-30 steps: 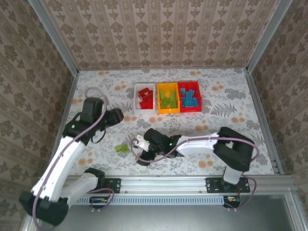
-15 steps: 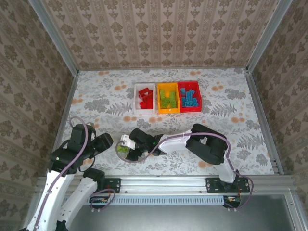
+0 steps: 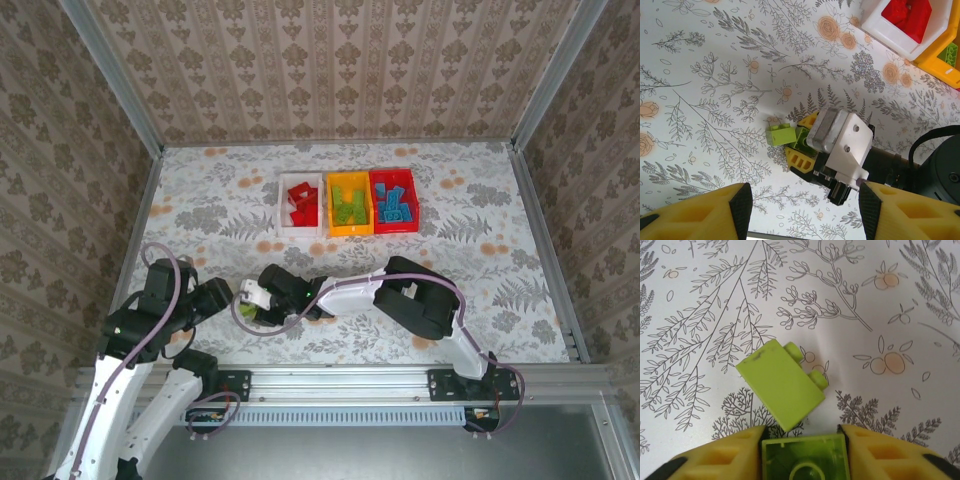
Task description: Sort the legos into containers by color
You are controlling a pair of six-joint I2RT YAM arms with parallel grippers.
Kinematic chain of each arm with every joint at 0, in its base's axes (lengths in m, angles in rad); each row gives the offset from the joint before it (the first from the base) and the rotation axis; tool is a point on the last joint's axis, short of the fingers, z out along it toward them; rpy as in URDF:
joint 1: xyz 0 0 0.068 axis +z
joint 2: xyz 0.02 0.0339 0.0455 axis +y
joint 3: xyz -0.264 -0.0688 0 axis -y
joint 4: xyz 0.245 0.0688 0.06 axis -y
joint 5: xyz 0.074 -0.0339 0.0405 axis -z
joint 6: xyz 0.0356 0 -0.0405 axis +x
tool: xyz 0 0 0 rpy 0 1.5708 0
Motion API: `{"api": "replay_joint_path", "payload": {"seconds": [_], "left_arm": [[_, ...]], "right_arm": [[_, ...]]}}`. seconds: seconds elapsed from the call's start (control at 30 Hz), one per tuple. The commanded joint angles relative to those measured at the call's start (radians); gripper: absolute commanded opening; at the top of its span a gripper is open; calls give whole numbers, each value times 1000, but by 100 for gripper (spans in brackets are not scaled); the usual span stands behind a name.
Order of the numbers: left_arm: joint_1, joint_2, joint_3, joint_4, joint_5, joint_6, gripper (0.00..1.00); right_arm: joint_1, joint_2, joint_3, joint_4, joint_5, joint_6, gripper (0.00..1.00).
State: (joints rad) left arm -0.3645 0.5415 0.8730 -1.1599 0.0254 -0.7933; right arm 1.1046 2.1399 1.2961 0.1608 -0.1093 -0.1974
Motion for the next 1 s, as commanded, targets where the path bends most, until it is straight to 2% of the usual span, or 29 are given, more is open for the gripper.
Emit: {"api": "replay_joint_path", "payload": {"seconds": [0.0,0.13,0.27,0.37,0.5,0.63,0.73,0.97], "left_arm": [[10,7,27,-2,4,14,61],[10,25,14,64,46,29,61],[8,91,19,217,140,61,61],[-4,196,55,332,196,88,61],[-64,365,142,433,196,141,60],[-140,517,232,497,189,180,60],[-190,600,293,522,174,212,60],[-251,710,359,563,160,222,60]], "right_arm": [[-1,-39,-38,-29,12,3,35],[-10,-139,-80,-24,54,0,29],[-57,-300,-125,-37,126,17,28],[-152,-423,-172,-49,177,73,28],[-320,-518,-223,-55,213,162,28],[-472,-490,-180,-107,233,229,28],[-541,-422,-111,-143,229,275,28],[-590,-243,71,-278,249,326,28]]}}
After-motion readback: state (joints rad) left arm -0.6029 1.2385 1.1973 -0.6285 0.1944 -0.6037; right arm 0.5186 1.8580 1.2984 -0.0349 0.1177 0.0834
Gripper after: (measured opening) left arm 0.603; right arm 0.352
